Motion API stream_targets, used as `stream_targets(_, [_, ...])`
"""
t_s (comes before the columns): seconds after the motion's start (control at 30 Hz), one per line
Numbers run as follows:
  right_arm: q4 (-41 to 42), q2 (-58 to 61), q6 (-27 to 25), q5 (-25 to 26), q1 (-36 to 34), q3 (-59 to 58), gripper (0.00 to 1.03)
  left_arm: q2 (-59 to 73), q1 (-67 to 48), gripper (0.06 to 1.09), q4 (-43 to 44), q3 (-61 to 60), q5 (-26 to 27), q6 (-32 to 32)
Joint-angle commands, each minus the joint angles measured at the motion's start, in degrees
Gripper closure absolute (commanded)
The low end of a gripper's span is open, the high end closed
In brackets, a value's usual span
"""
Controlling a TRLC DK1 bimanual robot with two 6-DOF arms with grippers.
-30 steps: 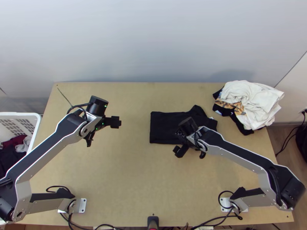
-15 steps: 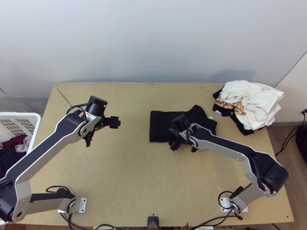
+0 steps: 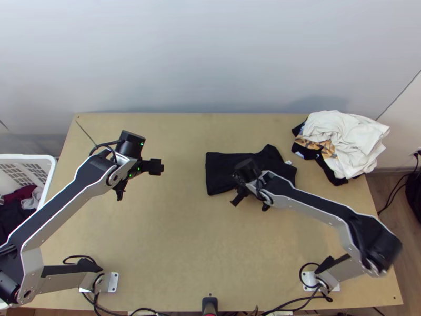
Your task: Fold the t-shirt
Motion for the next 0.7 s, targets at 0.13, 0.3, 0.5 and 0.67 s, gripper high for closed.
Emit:
stream_targets(0.13, [-10.17,-11.84,11.97,-1.09,-1.28,7.78,1.00,0.28,-0.23,0.10,0.75,0.20,0.04,0.13])
stream_targets(0.3, [-14.30,-14.91,15.31,-3.99,-7.52,12.35,1.00,0.63,-0.32,0.10,0.75,1.35,0.04,0.21])
stream_targets(0.5, [-17.81,-18.96,16.28,-8.12,-19.48,20.53,1.00,0.63,-0.32,0.10,0.75,1.52,0.04,0.13])
stream_targets(0.67, [-22.91,-19.31,18.83,-10.67,-31.43,33.53,1.00,1.07,-0.32,0.10,0.84,1.61,0.04,0.13])
